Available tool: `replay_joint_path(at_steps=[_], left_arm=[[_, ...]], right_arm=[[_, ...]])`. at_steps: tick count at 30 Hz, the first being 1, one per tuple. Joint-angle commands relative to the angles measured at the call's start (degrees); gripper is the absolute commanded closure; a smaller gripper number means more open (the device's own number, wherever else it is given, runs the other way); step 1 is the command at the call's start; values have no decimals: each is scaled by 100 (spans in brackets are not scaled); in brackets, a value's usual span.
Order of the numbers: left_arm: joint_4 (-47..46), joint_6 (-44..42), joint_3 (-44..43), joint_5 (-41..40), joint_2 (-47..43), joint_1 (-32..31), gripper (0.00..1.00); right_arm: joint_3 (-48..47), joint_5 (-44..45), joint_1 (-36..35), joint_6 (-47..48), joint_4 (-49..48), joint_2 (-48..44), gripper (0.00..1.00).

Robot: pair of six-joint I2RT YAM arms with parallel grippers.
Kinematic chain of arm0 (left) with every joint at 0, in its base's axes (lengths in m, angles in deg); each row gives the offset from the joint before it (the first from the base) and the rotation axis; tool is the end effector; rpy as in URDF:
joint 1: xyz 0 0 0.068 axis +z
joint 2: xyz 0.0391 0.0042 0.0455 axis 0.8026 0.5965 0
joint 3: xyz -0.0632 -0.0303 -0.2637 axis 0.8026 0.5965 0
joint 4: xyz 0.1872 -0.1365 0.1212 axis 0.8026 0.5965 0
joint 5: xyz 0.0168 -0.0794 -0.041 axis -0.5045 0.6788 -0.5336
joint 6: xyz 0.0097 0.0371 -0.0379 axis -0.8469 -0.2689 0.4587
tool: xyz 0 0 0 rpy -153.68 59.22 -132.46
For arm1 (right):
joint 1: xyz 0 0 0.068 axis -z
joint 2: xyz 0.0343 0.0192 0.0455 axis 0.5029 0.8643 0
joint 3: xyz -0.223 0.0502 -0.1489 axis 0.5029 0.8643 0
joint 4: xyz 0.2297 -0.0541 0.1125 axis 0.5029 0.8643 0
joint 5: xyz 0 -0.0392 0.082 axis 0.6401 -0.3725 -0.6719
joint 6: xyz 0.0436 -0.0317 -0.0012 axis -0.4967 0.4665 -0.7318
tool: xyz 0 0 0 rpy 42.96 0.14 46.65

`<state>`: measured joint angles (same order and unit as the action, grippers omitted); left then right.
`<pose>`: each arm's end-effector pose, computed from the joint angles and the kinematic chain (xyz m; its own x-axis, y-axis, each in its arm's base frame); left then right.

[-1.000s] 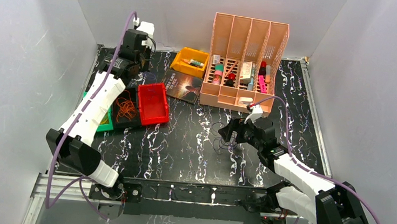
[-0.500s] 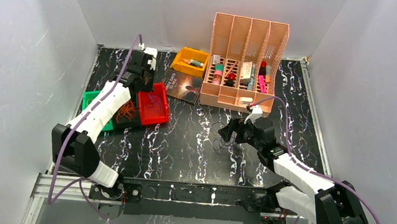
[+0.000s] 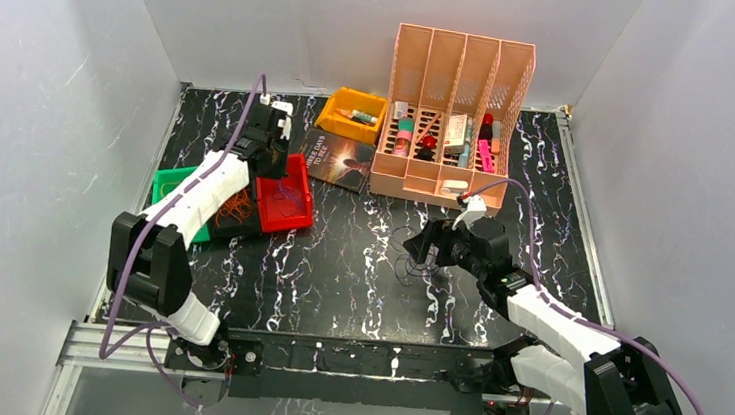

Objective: Untangle the cables

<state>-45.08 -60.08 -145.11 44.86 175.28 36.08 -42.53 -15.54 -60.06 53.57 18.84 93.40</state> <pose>0.3302 -0.0948 0.2970 -0.6624 0.0673 -0.7461 0.0521 0.9977 0.0438 0.1847 0.1108 0.1950 -0.5533 0.1956 -0.8097 -0.3810 0.8050 0.4548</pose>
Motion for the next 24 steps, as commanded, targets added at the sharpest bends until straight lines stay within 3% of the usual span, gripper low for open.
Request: replay_joint_path(at_steps=[1,14,24], left_arm=[[-161,132,113,29,223,167,100],[-316,746,-88,51,1052,452,99],[-407,766,-118,34,791,496,72]], right_arm=[[-307,-161,3,-70,-11,-184,2],[-333,-140,1,-43,190,-415,2],[-655,212,1,-373,811,-698,2]])
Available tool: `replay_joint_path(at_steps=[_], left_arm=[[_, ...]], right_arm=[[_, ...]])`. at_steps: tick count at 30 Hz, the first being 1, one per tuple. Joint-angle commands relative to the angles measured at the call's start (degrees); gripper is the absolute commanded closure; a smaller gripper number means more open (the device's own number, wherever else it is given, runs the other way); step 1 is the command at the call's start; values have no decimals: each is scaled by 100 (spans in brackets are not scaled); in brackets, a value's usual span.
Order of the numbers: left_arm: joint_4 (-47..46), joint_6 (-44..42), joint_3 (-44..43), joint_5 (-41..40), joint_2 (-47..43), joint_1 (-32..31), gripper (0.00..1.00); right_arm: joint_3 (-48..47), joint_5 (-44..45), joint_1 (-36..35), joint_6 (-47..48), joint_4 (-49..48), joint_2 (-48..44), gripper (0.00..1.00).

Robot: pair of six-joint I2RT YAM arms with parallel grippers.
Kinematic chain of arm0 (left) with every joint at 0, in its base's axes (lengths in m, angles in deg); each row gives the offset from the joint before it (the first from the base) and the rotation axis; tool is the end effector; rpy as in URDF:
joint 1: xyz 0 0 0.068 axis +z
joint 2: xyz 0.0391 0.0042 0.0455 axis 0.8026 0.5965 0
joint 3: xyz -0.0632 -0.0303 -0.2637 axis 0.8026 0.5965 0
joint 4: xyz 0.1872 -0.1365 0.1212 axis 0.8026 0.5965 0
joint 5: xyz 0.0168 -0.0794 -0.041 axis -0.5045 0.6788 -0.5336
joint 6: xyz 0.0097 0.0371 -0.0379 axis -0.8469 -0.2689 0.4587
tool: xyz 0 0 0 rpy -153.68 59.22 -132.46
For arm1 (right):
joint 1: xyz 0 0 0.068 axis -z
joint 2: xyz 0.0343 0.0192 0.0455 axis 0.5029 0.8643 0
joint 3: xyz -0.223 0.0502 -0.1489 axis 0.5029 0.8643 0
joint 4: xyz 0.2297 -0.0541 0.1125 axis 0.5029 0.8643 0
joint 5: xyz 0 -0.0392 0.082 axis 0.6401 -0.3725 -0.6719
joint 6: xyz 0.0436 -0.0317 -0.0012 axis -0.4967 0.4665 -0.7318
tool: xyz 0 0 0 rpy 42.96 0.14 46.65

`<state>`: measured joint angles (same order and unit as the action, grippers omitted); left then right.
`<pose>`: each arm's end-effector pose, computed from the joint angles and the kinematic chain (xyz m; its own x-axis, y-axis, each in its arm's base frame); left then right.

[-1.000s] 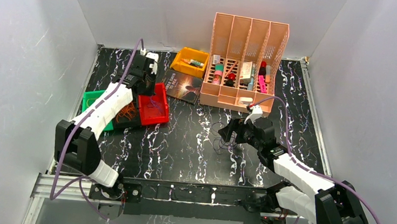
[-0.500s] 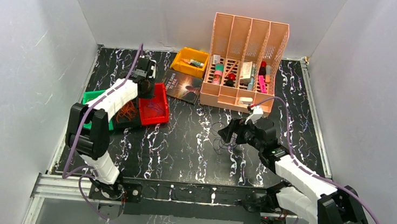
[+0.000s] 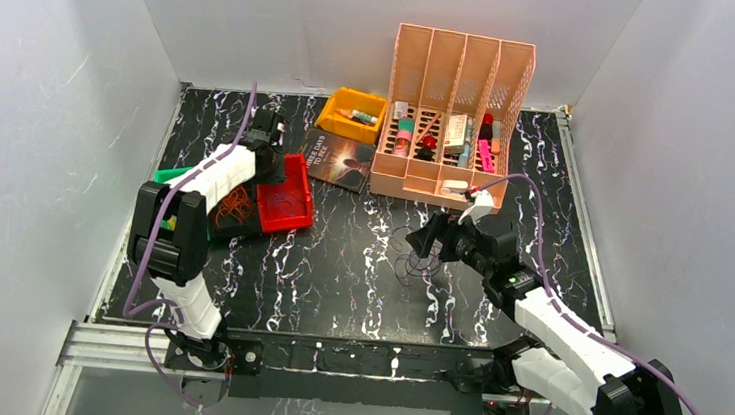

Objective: Untangle the cables

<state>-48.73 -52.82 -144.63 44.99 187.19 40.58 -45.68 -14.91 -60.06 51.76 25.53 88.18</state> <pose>0.3710 -0.0765 0.2278 -0.7609 -0.0877 -0.6429 -0.1127 0.9936 -0.0022 0.1796 0.1074 0.2192 -0.5408 0.2355 -0.8075 -0.3683 0.7968 0.4790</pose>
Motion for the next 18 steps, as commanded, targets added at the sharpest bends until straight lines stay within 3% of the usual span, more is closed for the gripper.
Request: replay_joint_path(at_steps=[1,7,13,18], left_arm=[[-39,32,-173,30,-437,47,70],[-46,19,-166,70,-604,42,66],[-91,-133,-101,72,-857,40,63],[-179,-201,28,158,-1244,49,59]], right_arm=[[-355,162,-1,-218,167,-187,2],[-546,600,0,-300,533,-109,2],[-753,1737,1,-521,1191,-162,2],[-879,2192,0,-500,1495,-219,2]])
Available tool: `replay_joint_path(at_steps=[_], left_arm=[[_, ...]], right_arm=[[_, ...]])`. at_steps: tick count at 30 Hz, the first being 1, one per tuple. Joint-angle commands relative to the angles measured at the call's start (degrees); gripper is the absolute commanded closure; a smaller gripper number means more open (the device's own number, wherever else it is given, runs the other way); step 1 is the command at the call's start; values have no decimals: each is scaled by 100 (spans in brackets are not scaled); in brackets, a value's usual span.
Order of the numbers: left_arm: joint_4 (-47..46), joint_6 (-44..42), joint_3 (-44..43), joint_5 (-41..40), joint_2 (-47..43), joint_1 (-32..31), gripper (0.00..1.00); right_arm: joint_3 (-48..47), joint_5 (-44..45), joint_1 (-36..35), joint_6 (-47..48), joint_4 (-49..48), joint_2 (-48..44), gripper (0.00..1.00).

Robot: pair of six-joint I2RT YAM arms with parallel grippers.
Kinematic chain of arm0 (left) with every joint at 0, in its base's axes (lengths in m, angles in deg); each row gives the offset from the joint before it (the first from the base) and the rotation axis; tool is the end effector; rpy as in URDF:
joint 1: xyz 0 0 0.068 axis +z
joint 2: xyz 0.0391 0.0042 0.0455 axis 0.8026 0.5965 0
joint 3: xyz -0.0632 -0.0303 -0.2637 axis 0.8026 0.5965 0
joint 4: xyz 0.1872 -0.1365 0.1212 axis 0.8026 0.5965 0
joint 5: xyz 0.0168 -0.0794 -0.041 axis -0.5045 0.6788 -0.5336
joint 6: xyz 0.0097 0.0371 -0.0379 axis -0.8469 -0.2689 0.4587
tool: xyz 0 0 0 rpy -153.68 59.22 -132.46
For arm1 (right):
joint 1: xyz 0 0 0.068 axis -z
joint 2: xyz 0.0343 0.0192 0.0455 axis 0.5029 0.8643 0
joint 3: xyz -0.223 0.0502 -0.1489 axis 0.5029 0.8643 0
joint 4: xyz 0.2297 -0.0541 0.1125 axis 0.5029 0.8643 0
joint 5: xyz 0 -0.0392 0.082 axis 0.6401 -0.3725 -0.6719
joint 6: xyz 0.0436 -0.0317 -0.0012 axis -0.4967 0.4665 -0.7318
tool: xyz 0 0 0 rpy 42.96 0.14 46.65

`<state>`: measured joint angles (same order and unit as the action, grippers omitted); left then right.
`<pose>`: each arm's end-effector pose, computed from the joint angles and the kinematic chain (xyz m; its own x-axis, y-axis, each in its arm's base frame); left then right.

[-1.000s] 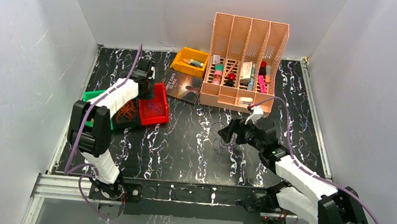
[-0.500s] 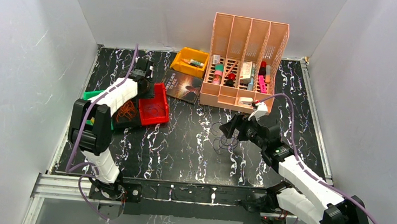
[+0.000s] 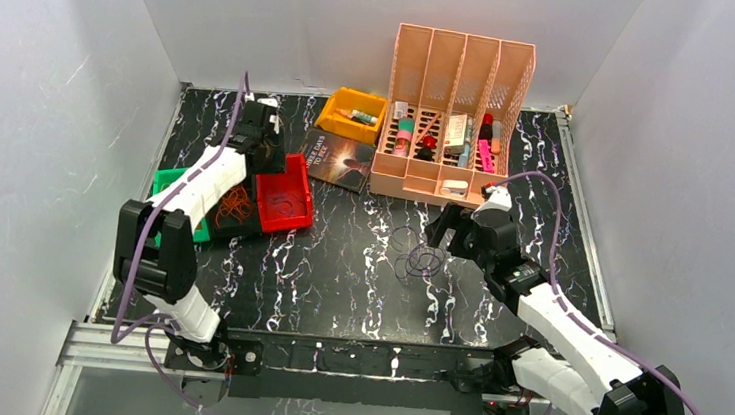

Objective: Untangle the cables

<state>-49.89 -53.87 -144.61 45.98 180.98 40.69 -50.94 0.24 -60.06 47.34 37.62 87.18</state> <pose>0.3585 -0.0736 0.2673 -0.6797 -0.0905 -0.7279 -0.0871 0.9953 -0.0424 0.1824 0.0982 0.2332 -0.5205 0.3190 -0.7921 -0.1031 0.8973 0.4292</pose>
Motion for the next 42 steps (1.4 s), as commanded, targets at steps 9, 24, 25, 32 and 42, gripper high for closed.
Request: replay_joint_path(at_steps=[9,24,25,32,42], left_arm=[[157,46,174,-101,-1515,-298,55],[233,1122,340,-941,-1668,-2659,51],[189,1166,350,-954,-1621,-2778,51],[-540,1248,487,-363,-1302,-3346,50],[-1077,1171,-61,149,-249,-4147,50]], right_arm=[[-467,999,-1,-227,579,-40,2],[-1277,341,472,4,1004,383,2],[-1276,117,637,-19,985,429,2],[-847,-1626,2158,-172,651,282,1],[-4,-980,2428,-619,586,-962,2]])
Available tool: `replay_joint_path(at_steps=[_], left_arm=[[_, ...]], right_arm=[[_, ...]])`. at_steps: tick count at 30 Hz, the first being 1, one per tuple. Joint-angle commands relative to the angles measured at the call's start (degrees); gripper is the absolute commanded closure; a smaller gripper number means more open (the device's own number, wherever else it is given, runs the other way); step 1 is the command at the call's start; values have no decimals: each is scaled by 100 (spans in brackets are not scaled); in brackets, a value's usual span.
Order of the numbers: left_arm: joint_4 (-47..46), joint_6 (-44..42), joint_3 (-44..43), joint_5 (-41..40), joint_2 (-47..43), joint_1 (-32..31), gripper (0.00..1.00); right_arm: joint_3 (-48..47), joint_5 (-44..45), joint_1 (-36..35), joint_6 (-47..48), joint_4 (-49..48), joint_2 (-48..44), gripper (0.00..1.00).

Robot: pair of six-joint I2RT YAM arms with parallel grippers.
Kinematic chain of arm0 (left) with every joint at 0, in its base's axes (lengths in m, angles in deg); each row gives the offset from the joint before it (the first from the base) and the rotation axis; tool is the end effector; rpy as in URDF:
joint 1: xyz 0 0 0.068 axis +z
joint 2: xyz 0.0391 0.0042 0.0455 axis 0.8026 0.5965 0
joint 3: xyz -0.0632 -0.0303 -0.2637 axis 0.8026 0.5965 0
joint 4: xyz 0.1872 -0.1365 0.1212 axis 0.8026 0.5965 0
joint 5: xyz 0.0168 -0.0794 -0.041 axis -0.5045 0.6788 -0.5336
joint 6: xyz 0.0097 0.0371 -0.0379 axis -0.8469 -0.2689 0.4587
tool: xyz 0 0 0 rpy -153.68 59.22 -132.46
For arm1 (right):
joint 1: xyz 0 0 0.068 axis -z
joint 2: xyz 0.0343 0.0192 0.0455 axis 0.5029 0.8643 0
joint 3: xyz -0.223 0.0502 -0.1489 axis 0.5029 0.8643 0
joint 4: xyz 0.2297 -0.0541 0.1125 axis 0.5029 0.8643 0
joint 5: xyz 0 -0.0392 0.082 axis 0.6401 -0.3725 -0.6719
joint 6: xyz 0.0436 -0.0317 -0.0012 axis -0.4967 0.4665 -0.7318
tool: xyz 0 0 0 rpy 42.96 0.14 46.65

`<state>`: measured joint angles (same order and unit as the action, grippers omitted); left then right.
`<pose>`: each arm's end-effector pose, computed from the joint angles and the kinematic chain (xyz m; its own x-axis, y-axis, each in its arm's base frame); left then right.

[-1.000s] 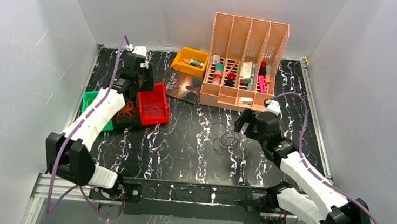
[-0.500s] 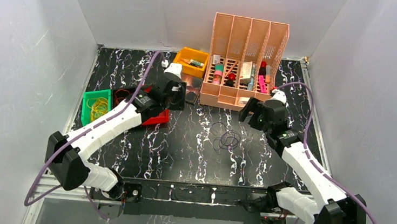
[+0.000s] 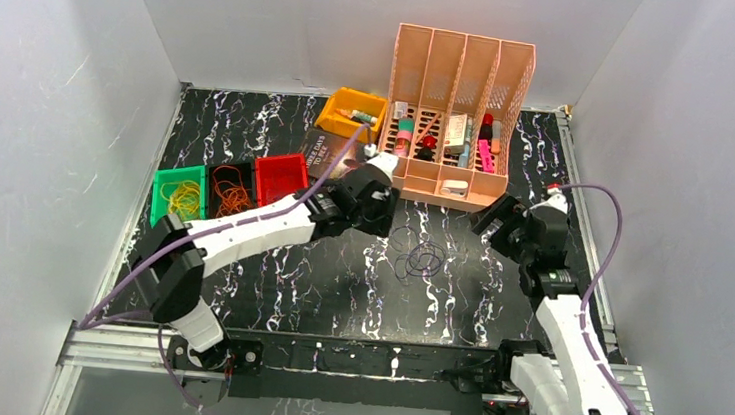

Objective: Untangle the cables

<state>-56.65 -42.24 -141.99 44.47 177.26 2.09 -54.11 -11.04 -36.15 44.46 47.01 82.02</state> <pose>0.2306 -0.2751 0.2843 -0.6160 0.0934 -0.7822 0.4261 0.8746 -0.2312 0.1907 0.0212 0.2525 -0.4488 0.5400 -0.7120 0.1531 0.8315 0.5341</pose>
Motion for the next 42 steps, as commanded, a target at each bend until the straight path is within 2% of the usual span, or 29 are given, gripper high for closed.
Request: replay_joint_path(at_steps=[1,8,17,26,32,34,38,42], left_arm=[[-467,17,-361,374,210,-347,50],[-889,-77,-632,825,874,-673,49],[-717,191,-837,770,1598,-708,52],[-646,366,-1069,1224,2117,-707,66],[-572,337,-1067,1099,2037,-707,93],[-486,315,-1103,1004,1946,-707,100],[-362,244,-1122,836,1706,-707,100],[-208,215,-1057,370,1325,-707,100]], right_arm=[[369,139,38,-376,-403,-496,2],[406,109,33,-433,-378,-500,2],[415,172,35,-433,-212,-594,2],[430,122,35,-389,-224,-610,1],[501,39,33,-383,-284,-630,2],[530,-294,38,-334,-470,-618,1],[624,-1367,34,-241,-1180,-544,2],[709,-1707,33,-186,-1528,-524,2]])
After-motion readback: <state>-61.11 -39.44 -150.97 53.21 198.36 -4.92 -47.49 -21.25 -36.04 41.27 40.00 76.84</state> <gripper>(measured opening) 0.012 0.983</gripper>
